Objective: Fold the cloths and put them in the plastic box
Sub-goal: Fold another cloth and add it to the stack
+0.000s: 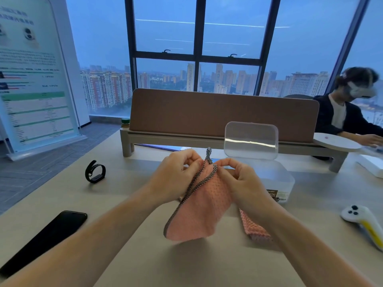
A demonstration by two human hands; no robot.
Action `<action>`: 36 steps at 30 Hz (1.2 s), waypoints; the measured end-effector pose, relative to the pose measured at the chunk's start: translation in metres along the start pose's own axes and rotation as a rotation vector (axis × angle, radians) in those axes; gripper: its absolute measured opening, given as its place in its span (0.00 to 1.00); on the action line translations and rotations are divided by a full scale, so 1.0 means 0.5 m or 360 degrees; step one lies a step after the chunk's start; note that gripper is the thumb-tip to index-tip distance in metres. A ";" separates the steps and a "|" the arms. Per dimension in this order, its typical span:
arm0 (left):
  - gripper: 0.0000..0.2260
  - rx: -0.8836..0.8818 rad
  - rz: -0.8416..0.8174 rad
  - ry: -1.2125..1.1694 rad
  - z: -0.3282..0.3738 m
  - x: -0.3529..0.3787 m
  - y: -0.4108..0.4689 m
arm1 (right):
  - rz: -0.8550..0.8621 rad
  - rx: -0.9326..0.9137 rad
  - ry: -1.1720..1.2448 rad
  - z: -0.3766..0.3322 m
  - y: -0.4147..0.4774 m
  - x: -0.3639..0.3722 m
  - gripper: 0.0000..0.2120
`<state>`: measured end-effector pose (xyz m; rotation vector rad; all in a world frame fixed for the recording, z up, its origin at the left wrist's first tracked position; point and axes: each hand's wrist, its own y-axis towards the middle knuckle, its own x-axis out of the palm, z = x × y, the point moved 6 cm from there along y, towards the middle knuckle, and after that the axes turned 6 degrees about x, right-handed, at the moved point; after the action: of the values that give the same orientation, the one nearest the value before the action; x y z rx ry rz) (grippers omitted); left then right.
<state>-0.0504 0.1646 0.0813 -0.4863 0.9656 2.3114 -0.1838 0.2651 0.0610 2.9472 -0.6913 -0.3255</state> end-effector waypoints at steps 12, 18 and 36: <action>0.13 0.0241 0.0097 -0.0164 0.036 0.032 -0.053 | 0.0219 -0.0349 -0.0364 -0.063 -0.013 -0.038 0.10; 0.05 0.0234 0.0139 -0.0170 0.027 0.021 -0.033 | 0.0070 -0.0342 -0.0634 -0.077 -0.016 -0.037 0.12; 0.04 0.0255 0.0271 -0.0457 0.029 0.002 -0.030 | -0.0130 -0.0530 -0.0948 -0.163 -0.001 -0.035 0.05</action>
<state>-0.0433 0.1842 0.0829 -0.0048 1.0700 2.3443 -0.1801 0.2769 0.1433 2.5533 -0.4975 -1.2235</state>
